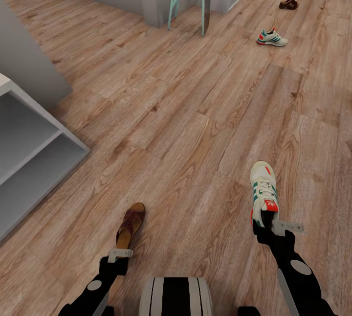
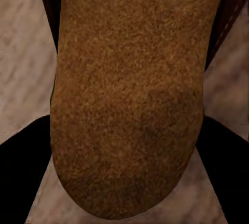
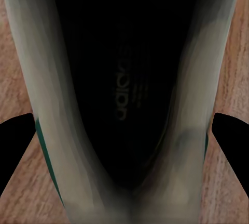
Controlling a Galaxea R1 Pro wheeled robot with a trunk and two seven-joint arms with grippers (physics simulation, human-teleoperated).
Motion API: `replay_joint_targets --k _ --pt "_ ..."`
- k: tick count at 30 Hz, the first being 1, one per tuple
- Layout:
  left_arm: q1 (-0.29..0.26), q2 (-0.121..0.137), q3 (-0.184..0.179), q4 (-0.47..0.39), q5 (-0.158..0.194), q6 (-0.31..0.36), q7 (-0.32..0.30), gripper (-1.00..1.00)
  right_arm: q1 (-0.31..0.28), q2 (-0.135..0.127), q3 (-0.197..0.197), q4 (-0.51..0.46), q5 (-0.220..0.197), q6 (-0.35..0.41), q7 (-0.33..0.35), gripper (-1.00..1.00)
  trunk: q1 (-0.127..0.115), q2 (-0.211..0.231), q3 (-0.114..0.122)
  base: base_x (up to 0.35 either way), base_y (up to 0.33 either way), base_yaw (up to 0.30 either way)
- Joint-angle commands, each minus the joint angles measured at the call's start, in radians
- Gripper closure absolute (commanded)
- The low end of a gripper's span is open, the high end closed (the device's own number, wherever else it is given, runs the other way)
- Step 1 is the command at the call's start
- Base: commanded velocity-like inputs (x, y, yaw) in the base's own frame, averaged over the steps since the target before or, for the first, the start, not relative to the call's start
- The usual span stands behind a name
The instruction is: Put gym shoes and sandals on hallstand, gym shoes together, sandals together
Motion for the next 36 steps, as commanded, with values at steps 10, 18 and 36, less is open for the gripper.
replay_joint_targets --k 10,18,36 --pt "0.0 0.002 -0.004 0.001 -0.002 -0.006 0.002 1.0 0.0 0.0 0.001 -0.001 -0.001 0.006 -0.004 1.0 0.0 0.0 0.0 0.0 0.0 0.0" --pt "0.004 0.003 -0.005 0.001 -0.002 -0.039 0.002 1.0 0.0 0.0 0.001 -0.001 -0.001 0.006 -0.004 1.0 0.0 0.0 0.0 0.0 0.0 0.0" --pt "0.01 0.003 -0.005 0.001 -0.001 -0.045 0.0 1.0 0.0 0.0 0.002 0.0 -0.001 0.006 -0.004 1.0 -0.001 0.0 0.007 0.0 0.0 0.0"
